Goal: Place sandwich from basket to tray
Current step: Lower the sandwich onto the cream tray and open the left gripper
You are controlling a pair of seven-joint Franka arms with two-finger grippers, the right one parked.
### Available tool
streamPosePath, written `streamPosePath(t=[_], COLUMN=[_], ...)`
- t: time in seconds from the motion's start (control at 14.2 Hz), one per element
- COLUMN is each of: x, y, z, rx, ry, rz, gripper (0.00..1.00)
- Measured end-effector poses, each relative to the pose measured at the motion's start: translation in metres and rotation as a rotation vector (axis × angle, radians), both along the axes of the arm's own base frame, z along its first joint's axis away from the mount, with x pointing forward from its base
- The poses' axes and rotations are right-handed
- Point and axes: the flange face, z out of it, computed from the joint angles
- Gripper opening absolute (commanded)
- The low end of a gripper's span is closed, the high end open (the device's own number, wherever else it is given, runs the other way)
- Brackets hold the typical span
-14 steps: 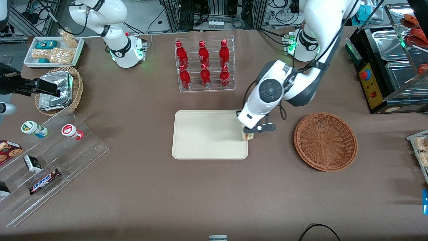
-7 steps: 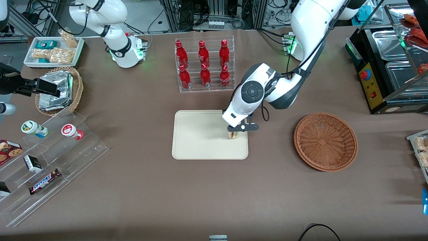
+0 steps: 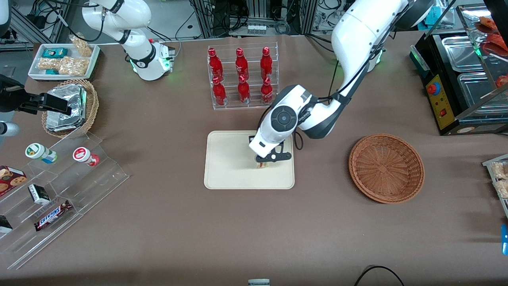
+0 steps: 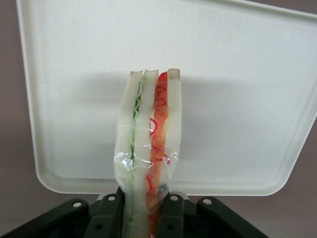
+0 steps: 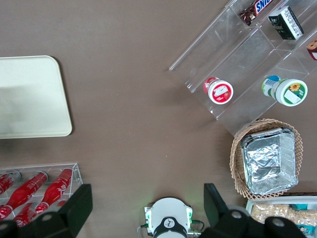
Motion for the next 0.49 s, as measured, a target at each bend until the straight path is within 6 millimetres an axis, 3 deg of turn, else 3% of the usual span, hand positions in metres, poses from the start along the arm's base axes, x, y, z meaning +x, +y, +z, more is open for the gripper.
streamPosePath(t=[0.49], x=[-0.016], y=[-0.032], z=[-0.029], rx=[0.013], ry=[0.024], rz=[-0.023], gripper=[0.3])
